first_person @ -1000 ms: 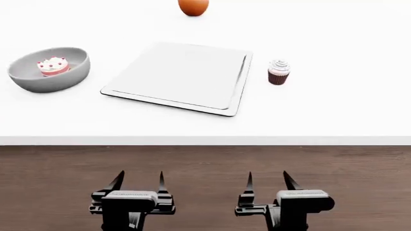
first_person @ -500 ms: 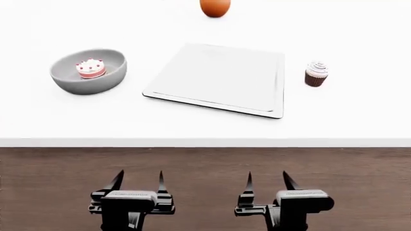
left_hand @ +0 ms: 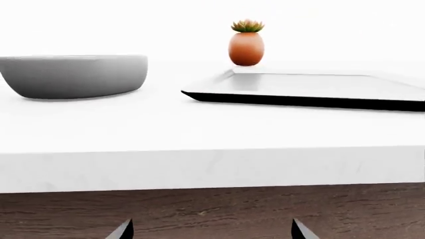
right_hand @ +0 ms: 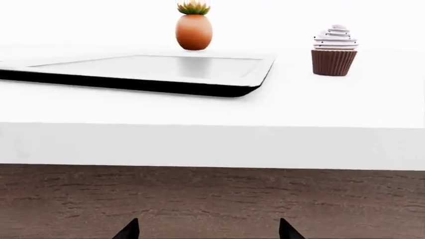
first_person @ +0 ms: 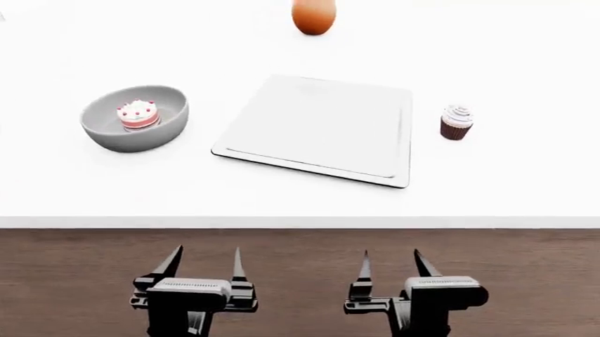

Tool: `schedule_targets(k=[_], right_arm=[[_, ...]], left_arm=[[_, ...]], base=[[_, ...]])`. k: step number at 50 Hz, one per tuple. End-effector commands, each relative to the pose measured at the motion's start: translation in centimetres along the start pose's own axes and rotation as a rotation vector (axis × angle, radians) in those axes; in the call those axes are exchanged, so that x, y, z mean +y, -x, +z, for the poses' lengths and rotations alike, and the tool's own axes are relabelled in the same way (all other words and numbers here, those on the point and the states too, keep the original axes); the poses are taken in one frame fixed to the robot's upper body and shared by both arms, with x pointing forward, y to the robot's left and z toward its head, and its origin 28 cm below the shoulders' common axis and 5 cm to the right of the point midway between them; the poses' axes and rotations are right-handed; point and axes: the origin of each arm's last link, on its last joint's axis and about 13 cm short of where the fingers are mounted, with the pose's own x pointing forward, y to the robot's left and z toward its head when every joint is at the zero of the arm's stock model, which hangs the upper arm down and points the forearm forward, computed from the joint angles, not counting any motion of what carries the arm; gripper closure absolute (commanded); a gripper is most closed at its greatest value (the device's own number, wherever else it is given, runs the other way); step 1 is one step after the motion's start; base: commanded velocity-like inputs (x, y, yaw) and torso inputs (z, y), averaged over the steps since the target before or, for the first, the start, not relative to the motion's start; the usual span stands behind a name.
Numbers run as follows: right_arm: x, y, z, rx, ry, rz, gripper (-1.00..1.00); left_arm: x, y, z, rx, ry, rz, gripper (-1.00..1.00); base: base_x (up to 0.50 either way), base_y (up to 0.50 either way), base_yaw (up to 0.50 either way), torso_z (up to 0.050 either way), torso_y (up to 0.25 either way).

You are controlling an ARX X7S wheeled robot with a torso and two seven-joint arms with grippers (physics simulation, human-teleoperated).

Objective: Pick up the bowl with cake and place it on the tray. Pick up the cupcake and place it on the tray.

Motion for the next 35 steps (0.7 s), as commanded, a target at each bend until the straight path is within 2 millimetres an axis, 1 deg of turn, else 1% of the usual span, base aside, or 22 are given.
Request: schedule_targets(k=[1, 12, 14, 17, 22, 26, 31, 35], right_arm=[[0.0, 0.1, 0.1, 0.001, -0.002, -0.001, -1.00], [0.0, 0.1, 0.1, -0.013, -0.002, -0.014, -1.00], [-0.4, 0.6, 1.6, -0.045, -0.054, -0.020, -1.00], [-1.3, 1.6, 3.6, -0.086, -0.082, -0.056, -1.00], [-3.2, 2.8, 6.2, -0.133, -0.079, -0.127, -1.00], [-3.8, 3.5, 8.4, -0.147, -0.062, -0.136, -1.00], [-4.2, 4.2, 12.2, -0.172, -0.046, -0.126, -1.00], [-4.5, 4.4, 16.0, -0.176, -0.018, -0.114, -1.00]], left_arm=[[0.0, 0.1, 0.0, -0.012, -0.005, -0.001, -1.00], [-0.1, 0.2, 0.1, -0.009, -0.016, -0.002, -1.00], [0.0, 0.2, 0.8, -0.027, 0.023, 0.008, -1.00], [0.0, 0.5, 2.9, -0.070, 0.020, 0.007, -1.00], [0.0, 1.1, 6.3, -0.128, 0.040, 0.019, -1.00], [0.0, 1.0, 8.6, -0.139, 0.035, 0.017, -1.00], [0.1, 1.0, 13.2, -0.159, -0.008, 0.008, -1.00], [0.6, 0.6, 16.8, -0.143, -0.033, 0.007, -1.00]], base=[[0.00, 0.00, 0.00, 0.050, 0.000], [0.00, 0.00, 0.00, 0.050, 0.000], [0.00, 0.00, 0.00, 0.000, 0.000], [0.00, 0.00, 0.00, 0.000, 0.000], [0.00, 0.00, 0.00, 0.000, 0.000], [0.00, 0.00, 0.00, 0.000, 0.000], [0.00, 0.00, 0.00, 0.000, 0.000], [0.00, 0.00, 0.00, 0.000, 0.000]])
